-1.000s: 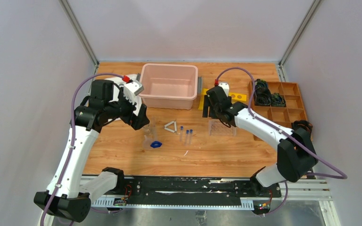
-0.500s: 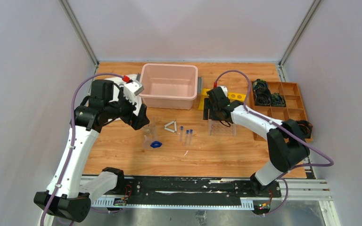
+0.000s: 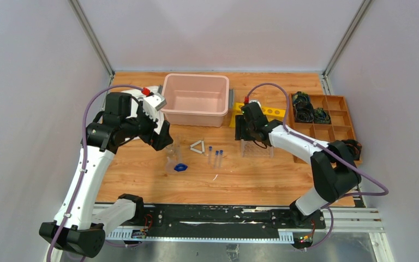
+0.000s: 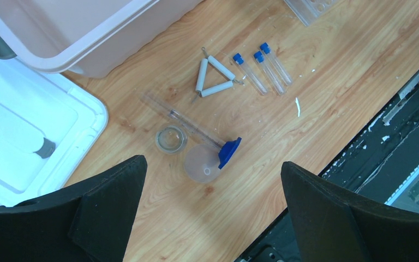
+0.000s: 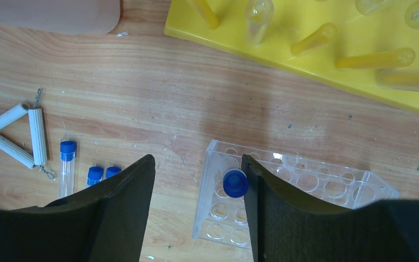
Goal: Organize the chemistry lab equipment
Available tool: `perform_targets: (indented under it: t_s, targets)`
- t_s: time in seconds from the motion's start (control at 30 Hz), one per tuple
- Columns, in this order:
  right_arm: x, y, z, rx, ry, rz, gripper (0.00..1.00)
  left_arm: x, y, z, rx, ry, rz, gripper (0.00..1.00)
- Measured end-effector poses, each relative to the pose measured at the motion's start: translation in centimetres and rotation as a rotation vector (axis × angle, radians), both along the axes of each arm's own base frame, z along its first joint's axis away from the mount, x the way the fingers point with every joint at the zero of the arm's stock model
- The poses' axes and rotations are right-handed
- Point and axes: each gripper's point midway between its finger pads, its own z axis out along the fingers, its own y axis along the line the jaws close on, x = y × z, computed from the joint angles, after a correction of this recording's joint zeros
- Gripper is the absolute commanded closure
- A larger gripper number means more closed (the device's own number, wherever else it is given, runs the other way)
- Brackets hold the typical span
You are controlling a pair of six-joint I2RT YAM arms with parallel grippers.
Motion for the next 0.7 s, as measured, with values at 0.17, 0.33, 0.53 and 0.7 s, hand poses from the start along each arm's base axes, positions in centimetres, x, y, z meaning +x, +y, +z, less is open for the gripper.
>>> perform_targets:
  t_s: [0.17,0.33,0.53,0.7]
  targets:
    - [-0.3,0.1,0.4,0.017,-0.014,0.013,0.42,0.0,0.0,0.0,0.0,0.0,0.0,0.0]
    - [-0.3,0.2,1.4,0.032,-0.039,0.023,0.4,0.0,0.0,0.0,0.0,0.0,0.0,0.0]
    - [-0.6,-0.6,2.2,0.015,-0.05,0.003,0.4,0.0,0.0,0.0,0.0,0.0,0.0,0.0]
    - [-1.9,-1.1,5.2,0.05,-0.09,-0.039,0.49,0.0,0.1,0.0,0.003,-0.001,0.003,0.0]
